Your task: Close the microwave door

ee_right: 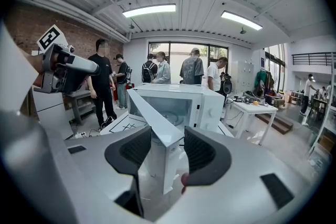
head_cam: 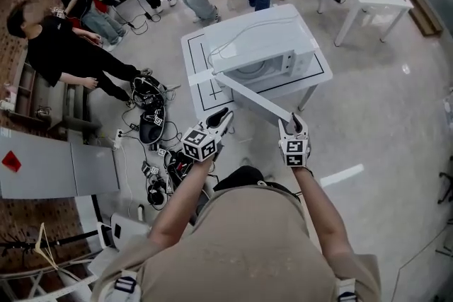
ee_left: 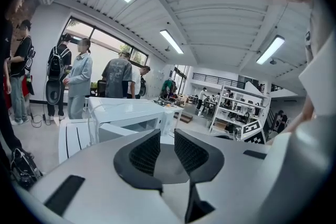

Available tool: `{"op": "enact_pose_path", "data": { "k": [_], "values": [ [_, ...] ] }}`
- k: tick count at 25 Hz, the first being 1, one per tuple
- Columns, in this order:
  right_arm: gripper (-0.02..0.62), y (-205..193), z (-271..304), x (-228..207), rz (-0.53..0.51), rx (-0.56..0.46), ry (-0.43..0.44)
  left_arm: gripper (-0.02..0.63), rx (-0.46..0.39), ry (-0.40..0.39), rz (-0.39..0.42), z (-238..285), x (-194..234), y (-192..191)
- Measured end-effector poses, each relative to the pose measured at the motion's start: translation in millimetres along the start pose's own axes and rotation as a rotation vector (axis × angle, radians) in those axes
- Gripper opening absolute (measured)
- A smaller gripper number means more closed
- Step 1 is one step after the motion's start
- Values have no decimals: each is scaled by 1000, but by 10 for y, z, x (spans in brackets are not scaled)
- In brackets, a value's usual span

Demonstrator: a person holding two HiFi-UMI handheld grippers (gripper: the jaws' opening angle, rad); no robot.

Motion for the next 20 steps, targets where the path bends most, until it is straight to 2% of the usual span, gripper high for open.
{"op": "enact_pose_path", "data": {
  "k": [6,14,20],
  "values": [
    [187,84,53,-84,-15,10,-5,72,4,-27,-13,212,180,119],
    [187,136,172,-283,-14,-6,-82,72,-2,-67,-14,464,376,132],
    [187,212,350,-450,-42,-9,-92,72,-8,-93,-12,638,414,151]
  ]
}}
Point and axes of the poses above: the fingertips, and each gripper's own axes: z forward along the fingers, x to its left, y out of its top, the point moved 9 cm from there along -z, backward along the fingers, and after that the axes turned 4 degrees about y, right-handed, at the moved point
